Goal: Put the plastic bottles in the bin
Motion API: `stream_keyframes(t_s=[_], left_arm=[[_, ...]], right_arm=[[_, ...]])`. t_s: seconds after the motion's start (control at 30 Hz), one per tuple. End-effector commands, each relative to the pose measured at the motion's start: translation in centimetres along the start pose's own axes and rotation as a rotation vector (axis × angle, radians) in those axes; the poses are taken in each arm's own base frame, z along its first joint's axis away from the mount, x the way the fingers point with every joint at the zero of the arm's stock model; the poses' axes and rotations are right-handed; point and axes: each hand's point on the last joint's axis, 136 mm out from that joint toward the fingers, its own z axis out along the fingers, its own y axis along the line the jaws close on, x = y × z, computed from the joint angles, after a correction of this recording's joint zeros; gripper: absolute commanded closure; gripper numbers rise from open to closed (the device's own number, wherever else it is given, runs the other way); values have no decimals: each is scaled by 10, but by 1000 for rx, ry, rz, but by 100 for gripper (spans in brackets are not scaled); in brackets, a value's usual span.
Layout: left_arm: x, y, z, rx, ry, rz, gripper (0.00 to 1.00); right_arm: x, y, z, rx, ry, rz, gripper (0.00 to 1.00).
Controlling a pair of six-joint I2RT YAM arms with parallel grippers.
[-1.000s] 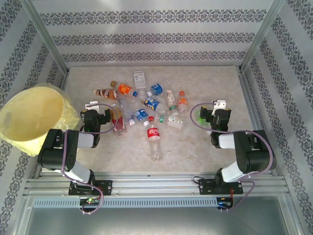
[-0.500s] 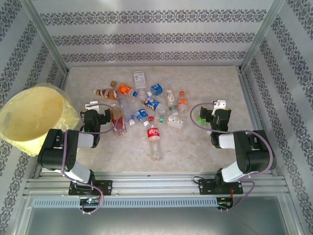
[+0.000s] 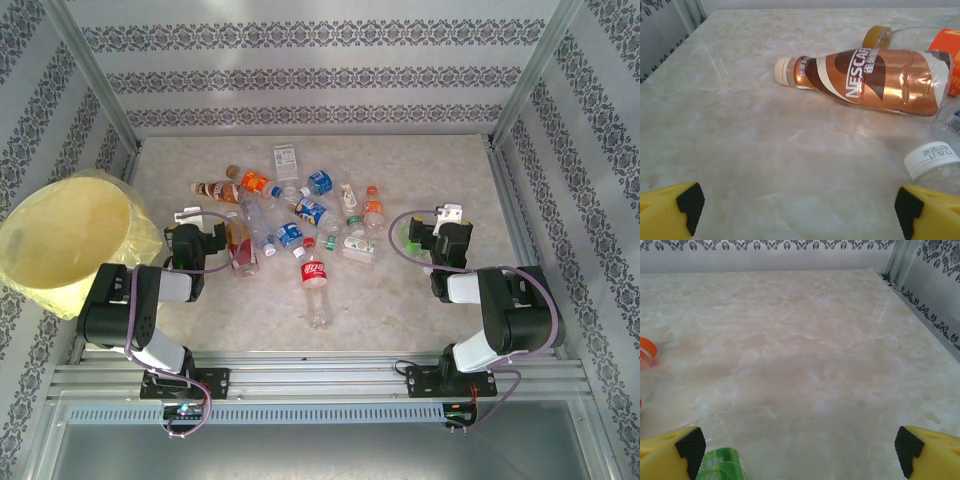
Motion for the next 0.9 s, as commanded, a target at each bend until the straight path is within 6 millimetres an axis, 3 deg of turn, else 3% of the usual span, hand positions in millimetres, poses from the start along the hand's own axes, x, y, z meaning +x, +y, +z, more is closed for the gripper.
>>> stream_keyframes(t_s=[0.0, 0.23, 0.33, 0.47, 0.63, 0.77, 0.87], left_arm=[[-20, -6, -2, 22, 14, 12, 0], [-54, -6, -15, -8, 34, 2, 0], [-68, -6, -21, -9, 25, -85, 0], [-77, -11, -29, 0, 76, -193, 0], [-86, -27, -43, 78, 119, -281, 0], [-98, -33, -52, 116, 111, -342, 0], [-105, -32, -56, 119, 96, -385, 1]], right_arm=[[-29, 3, -5, -5, -67, 0, 2], [-61, 1, -27, 0, -14, 23, 2], [-63, 8, -36, -41, 55, 59, 2], [-38, 22, -51, -101, 240, 168, 2], [4, 21, -65, -57, 429, 259, 2], [28, 13, -67, 29, 549, 245, 2], [38, 23, -64, -7, 621, 225, 2]])
